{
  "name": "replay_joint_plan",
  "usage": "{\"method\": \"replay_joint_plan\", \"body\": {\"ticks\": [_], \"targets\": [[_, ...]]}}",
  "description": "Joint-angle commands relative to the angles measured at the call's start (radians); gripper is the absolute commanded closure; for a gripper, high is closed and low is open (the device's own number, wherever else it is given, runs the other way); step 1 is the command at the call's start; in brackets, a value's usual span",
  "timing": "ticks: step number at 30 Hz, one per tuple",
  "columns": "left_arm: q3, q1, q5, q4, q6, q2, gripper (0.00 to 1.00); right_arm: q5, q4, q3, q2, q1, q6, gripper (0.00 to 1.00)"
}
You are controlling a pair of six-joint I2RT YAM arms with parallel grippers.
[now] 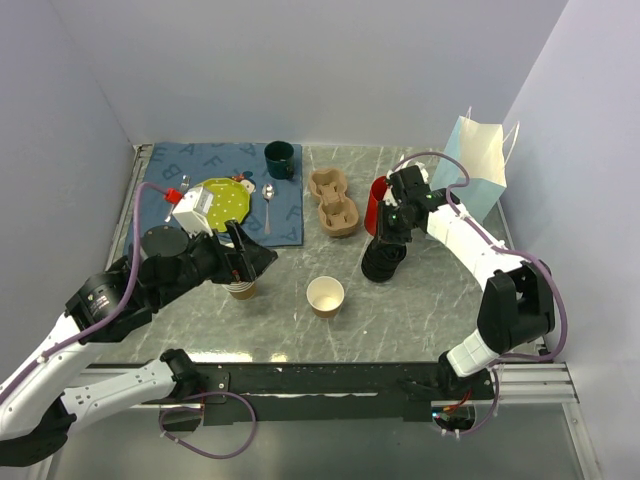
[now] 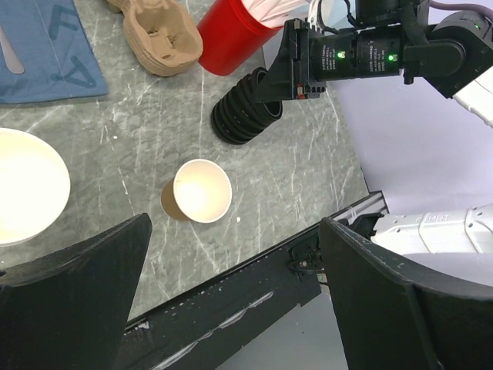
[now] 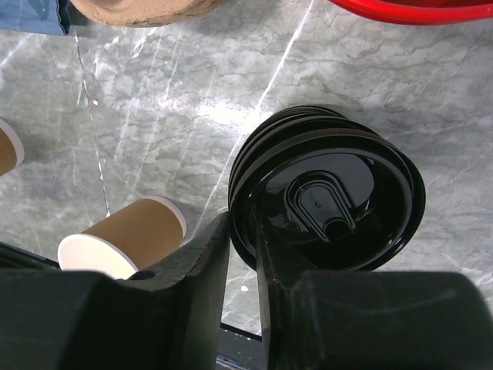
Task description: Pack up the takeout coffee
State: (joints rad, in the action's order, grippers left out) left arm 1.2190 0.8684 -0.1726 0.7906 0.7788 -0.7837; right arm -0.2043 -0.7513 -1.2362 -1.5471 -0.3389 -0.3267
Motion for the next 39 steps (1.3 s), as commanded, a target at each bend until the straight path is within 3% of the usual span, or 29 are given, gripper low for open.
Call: {"method": "replay_joint_plan", "body": {"ticks": [1, 3, 7, 21, 23, 24, 28, 39], "targets": [[-0.004, 0.004, 0.015, -0.033, -0.019, -0.002, 0.03, -0.001, 0.013, -0.029, 0.05, -0.008, 0.005, 0.67], [-0.01, 0.004, 0.015, -0.039, -0.019, -0.002, 0.03, 0.002, 0.013, -0.022, 0.056, -0.009, 0.003, 0.67], [-0.018, 0.004, 0.019, -0.047, -0.023, 0.003, 0.03, 0.0, 0.015, -0.012, 0.067, -0.009, 0.009, 0.76], [-0.027, 0.004, 0.008, -0.036, -0.029, 0.011, 0.03, 0.017, -0.002, -0.032, 0.074, -0.011, 0.017, 0.82], [-0.027, 0.003, 0.01, -0.036, -0.029, 0.012, 0.03, 0.026, -0.011, -0.037, 0.071, -0.009, 0.017, 0.79], [-0.03, 0.004, 0.012, -0.037, -0.029, 0.012, 0.03, 0.032, -0.014, -0.04, 0.067, -0.009, 0.011, 0.7], [-0.029, 0.004, 0.012, -0.039, -0.03, 0.012, 0.03, 0.052, -0.014, -0.045, 0.056, -0.011, 0.002, 0.59], [-0.024, 0.004, 0.008, -0.033, -0.029, 0.009, 0.03, 0.06, -0.005, -0.094, 0.001, -0.018, -0.006, 0.57]]}}
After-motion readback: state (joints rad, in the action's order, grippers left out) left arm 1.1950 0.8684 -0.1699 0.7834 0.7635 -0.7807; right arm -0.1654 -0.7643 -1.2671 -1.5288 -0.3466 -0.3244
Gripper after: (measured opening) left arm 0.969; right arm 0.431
